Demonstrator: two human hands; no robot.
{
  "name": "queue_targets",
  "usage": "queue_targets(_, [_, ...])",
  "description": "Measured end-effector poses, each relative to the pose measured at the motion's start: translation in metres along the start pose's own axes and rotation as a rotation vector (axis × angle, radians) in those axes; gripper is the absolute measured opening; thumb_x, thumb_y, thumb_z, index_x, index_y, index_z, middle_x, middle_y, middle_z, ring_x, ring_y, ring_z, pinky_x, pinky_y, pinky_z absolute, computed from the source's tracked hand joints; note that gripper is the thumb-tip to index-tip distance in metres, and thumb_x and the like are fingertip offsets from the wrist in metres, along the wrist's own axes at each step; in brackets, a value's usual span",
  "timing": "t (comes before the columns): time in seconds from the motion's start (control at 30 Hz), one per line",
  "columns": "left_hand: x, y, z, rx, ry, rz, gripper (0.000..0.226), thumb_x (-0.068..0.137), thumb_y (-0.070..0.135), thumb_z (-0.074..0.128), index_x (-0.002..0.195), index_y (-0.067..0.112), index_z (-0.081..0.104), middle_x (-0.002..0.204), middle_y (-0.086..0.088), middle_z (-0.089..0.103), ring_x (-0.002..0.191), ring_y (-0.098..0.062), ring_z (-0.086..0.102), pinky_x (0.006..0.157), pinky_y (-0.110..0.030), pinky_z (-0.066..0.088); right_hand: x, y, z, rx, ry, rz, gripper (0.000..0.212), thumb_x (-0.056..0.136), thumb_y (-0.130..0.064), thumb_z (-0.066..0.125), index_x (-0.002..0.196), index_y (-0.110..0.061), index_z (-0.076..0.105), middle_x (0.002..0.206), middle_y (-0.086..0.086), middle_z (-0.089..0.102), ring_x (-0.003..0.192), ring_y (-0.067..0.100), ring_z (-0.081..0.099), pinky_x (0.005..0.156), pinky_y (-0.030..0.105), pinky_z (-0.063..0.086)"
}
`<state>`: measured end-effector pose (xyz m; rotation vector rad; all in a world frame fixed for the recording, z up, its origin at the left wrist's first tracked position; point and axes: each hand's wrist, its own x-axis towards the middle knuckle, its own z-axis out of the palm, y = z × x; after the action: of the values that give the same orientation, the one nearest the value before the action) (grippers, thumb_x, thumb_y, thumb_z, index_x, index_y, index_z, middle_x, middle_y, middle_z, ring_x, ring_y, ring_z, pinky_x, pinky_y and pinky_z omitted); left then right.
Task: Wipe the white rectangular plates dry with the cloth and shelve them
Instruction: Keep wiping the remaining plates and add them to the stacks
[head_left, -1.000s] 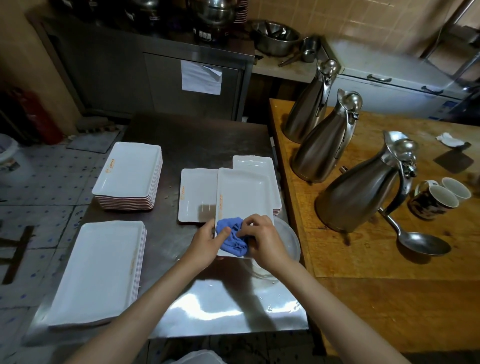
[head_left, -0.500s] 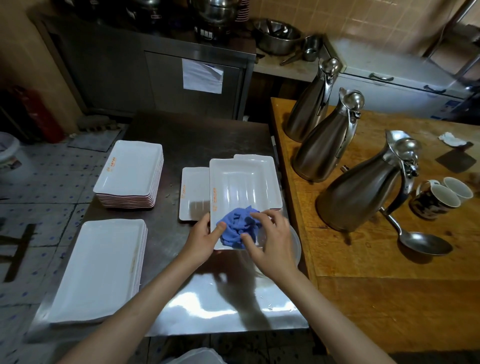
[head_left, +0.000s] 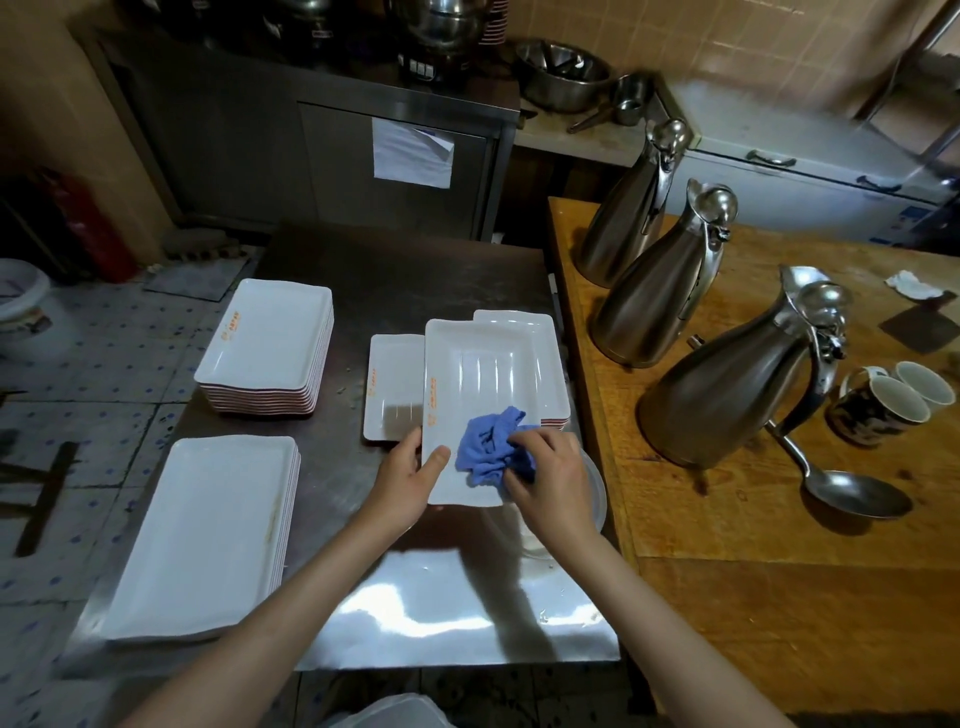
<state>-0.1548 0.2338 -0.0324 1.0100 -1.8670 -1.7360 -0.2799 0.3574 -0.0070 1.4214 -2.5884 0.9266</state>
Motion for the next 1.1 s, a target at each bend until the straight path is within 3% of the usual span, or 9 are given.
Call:
queue_targets(0.17, [-0.001,-0.001,-0.003,-0.021,0.007,-0.007,0.038,0.098,0.014,0.048,0.136,0.009,0.046,0.134,-0.005,0.055,0.122,-0.021,0.054,0.097,-0.030,0.046,0.005,0.004,0.001,-0.020,0.047,-0.084,0.033,0.062,0.000,0.081,0.091,-0.007,0.067,0.087,0.010,0.063,0.081,0.029,0.057,0.065,0.028,0.044])
queue_targets(0.4, [-0.006,-0.003,-0.008,-0.026,0.008,-0.033,0.036,0.098,0.013,0.047,0.134,0.010,0.047,0.127,-0.001,0.057,0.110,-0.012,0.057,0.078,-0.011,0.047,0.012,0.000,0.006,0.018,0.063,-0.073,0.031,0.059,0.003,0.081,0.087,-0.005,0.067,0.081,0.010,0.063,0.076,0.028,0.058,0.063,0.025,0.043])
queue_targets(0.47, [-0.008,-0.004,-0.013,-0.033,0.022,-0.055,0.035,0.099,0.014,0.047,0.134,0.013,0.047,0.123,0.002,0.058,0.105,-0.009,0.059,0.078,-0.013,0.048,0.017,-0.004,0.007,0.060,0.027,-0.050,0.030,0.061,0.003,0.079,0.088,-0.006,0.068,0.082,0.010,0.064,0.074,0.028,0.059,0.062,0.032,0.050])
queue_targets(0.57, [-0.012,-0.010,-0.027,-0.024,0.045,-0.091,0.036,0.099,0.020,0.047,0.135,0.017,0.048,0.126,0.003,0.059,0.114,-0.015,0.058,0.094,-0.031,0.049,0.025,-0.016,0.009,0.149,0.001,-0.009,0.027,0.068,0.003,0.075,0.092,-0.006,0.069,0.087,0.010,0.066,0.079,0.026,0.060,0.070,0.035,0.052])
queue_targets(0.67, [-0.016,-0.017,-0.045,0.021,0.067,-0.132,0.036,0.099,0.024,0.046,0.135,0.019,0.048,0.126,0.001,0.060,0.114,-0.018,0.058,0.093,-0.031,0.047,0.033,-0.033,0.011,0.212,-0.023,0.037,0.022,0.076,-0.001,0.071,0.097,-0.006,0.069,0.094,0.009,0.066,0.085,0.017,0.057,0.077,0.027,0.049])
queue_targets(0.8, [-0.025,-0.024,-0.069,0.078,0.126,-0.191,0.036,0.099,0.027,0.045,0.135,0.020,0.049,0.125,-0.001,0.061,0.109,-0.019,0.060,0.092,-0.034,0.049,0.043,-0.055,0.018,0.273,-0.018,0.034,0.017,0.076,0.002,0.071,0.091,-0.005,0.069,0.089,0.008,0.065,0.078,0.014,0.054,0.071,0.015,0.040])
queue_targets(0.93, [-0.040,-0.034,-0.096,0.120,0.190,-0.239,0.041,0.098,0.034,0.045,0.138,0.024,0.046,0.128,0.001,0.059,0.114,-0.021,0.058,0.100,-0.047,0.047,0.049,-0.073,0.033,0.316,-0.053,-0.002,0.017,0.073,0.003,0.071,0.087,-0.007,0.069,0.083,0.000,0.060,0.075,0.013,0.053,0.068,0.012,0.038])
queue_targets(1.1, [-0.064,-0.047,-0.130,0.063,0.241,-0.271,0.038,0.099,0.029,0.046,0.137,0.023,0.048,0.124,0.003,0.062,0.113,-0.018,0.060,0.100,-0.045,0.047,0.052,-0.095,0.051,0.385,-0.103,-0.047,0.016,0.072,0.004,0.068,0.083,-0.008,0.068,0.080,-0.001,0.061,0.072,0.009,0.050,0.065,0.007,0.036])
